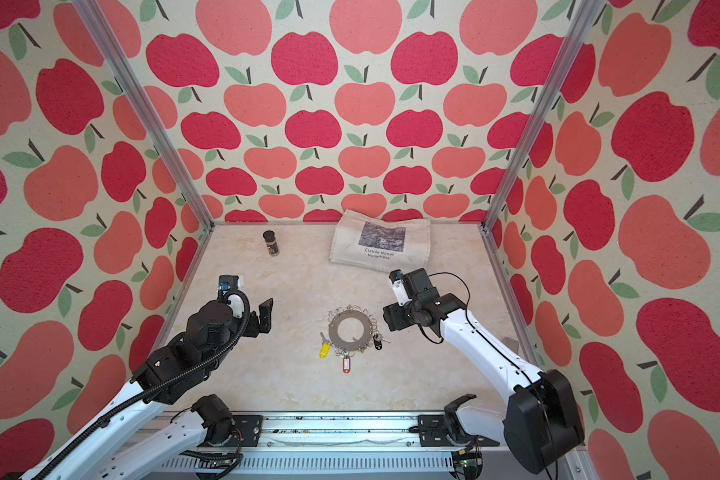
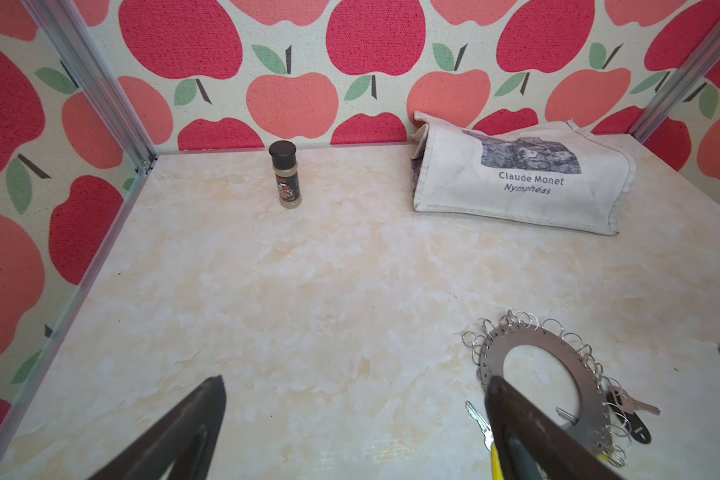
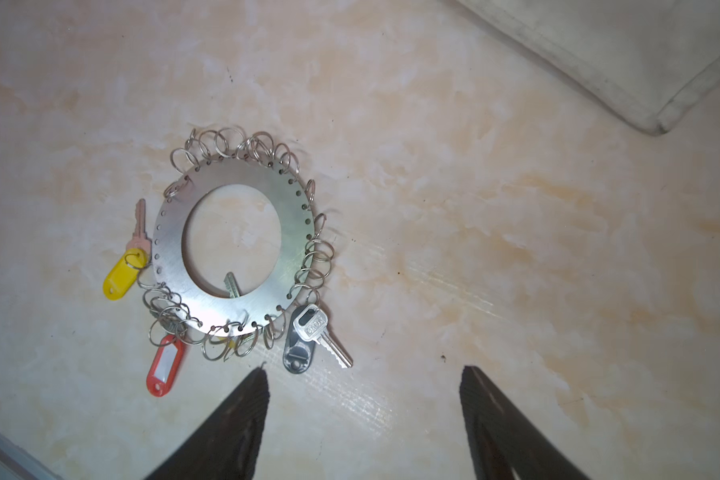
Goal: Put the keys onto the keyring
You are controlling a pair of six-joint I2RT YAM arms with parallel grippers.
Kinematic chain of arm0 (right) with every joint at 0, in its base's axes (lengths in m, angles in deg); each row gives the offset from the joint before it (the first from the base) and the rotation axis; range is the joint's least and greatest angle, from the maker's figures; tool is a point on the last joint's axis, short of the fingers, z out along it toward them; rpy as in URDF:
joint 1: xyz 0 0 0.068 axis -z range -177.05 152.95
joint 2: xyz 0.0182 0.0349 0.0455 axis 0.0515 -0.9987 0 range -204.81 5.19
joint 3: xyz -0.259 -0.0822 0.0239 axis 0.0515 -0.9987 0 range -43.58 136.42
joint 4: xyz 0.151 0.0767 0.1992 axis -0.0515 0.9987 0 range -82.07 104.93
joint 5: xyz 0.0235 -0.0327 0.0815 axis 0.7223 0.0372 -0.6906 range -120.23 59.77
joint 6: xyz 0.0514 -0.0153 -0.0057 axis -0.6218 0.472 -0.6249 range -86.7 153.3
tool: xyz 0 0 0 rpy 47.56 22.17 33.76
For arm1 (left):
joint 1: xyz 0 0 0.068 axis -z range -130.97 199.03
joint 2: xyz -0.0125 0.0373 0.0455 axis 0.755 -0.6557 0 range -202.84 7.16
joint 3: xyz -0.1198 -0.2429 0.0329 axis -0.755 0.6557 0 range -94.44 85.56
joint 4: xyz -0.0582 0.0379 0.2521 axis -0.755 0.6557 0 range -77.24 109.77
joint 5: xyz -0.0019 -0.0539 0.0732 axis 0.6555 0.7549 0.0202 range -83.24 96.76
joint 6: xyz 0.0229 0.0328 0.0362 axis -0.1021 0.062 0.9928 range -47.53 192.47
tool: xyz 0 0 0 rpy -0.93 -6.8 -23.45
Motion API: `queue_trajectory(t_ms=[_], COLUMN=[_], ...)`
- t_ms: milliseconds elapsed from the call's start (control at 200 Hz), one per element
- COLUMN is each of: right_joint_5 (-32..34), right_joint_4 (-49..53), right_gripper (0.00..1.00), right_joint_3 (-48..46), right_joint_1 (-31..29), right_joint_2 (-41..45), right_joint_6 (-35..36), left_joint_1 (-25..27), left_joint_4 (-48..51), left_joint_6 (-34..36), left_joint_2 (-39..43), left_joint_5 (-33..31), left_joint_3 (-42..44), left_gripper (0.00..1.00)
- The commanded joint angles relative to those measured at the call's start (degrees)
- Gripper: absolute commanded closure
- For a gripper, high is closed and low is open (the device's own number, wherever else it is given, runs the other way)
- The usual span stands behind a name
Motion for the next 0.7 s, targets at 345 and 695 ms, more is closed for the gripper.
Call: queue_trajectory(t_ms=[345,695], right_joint_5=[4.81,13.06], right_joint_4=[-28.76,-66.37], right_gripper=[0.01,0.01], right_joint_3=[-10.31,-24.05], right_joint_1=[16.21,20.96], right_joint_2=[4.98,-7.17], right_joint_6=[7.99,15.55], left_joint_1=[-22.78,-33.42], left_joint_4=[-40.01,-68.13], left_joint_6=[16.72,18.69], left_joint_2=[-9.70,-24.43], left_joint_5=[9.25,15.67], left_joint_3=[16.67,26.07], left_gripper=[0.01,0.00])
